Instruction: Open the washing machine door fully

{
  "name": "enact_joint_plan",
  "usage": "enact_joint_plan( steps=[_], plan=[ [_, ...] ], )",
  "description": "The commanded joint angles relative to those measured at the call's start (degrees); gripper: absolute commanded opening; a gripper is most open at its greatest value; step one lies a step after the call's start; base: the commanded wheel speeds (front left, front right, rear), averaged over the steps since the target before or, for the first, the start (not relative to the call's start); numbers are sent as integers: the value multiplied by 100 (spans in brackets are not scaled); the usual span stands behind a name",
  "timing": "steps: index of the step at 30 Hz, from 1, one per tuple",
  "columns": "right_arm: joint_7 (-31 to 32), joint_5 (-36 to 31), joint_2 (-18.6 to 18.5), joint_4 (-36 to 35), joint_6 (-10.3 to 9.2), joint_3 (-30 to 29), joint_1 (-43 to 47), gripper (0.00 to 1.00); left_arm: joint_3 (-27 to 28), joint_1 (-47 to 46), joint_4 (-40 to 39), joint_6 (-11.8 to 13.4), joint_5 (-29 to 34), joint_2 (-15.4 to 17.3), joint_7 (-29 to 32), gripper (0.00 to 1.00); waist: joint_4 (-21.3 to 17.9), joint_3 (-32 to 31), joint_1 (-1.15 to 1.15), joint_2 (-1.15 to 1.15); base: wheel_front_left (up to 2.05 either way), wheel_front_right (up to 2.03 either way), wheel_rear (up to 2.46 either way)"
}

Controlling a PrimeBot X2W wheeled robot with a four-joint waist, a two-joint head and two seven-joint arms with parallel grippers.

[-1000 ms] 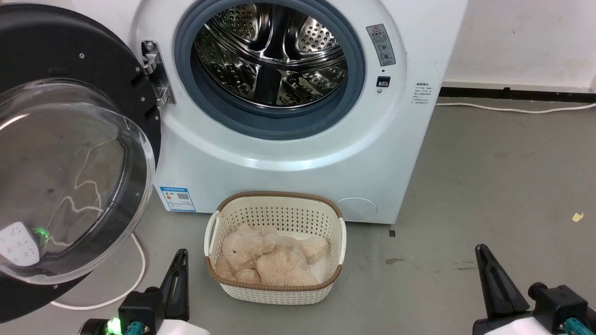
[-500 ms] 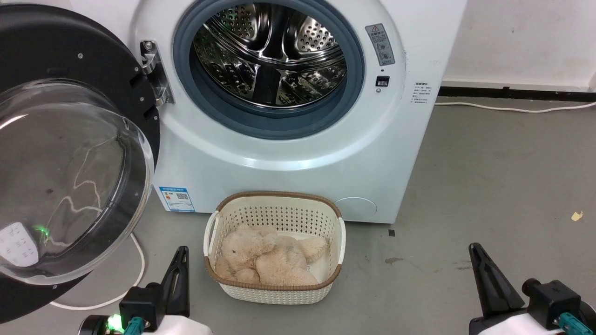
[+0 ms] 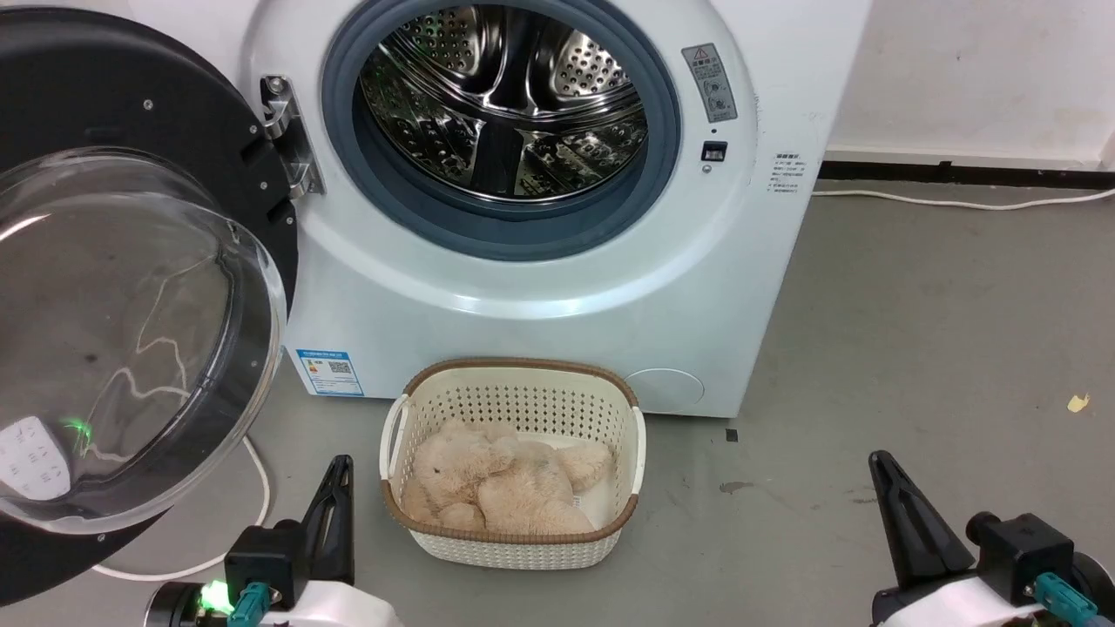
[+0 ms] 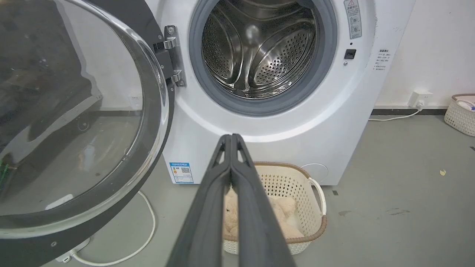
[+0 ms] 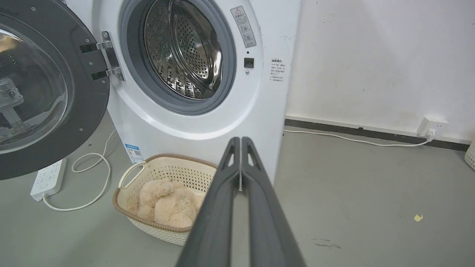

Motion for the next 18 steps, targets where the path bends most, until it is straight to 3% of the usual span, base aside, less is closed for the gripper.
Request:
enact_joint_plan(
  steps=[1, 18],
  plan=[
    [27, -40, 13, -38, -3, 10, -79, 0, 49, -68, -31, -34, 61, -43, 30, 0, -1, 1, 0, 0, 0, 0, 0],
    [215, -125, 16, -57, -4, 50, -149, 0, 198, -112, -74, -151, 224, -158, 217, 0, -16, 7, 0, 0, 0, 0, 0]
  ],
)
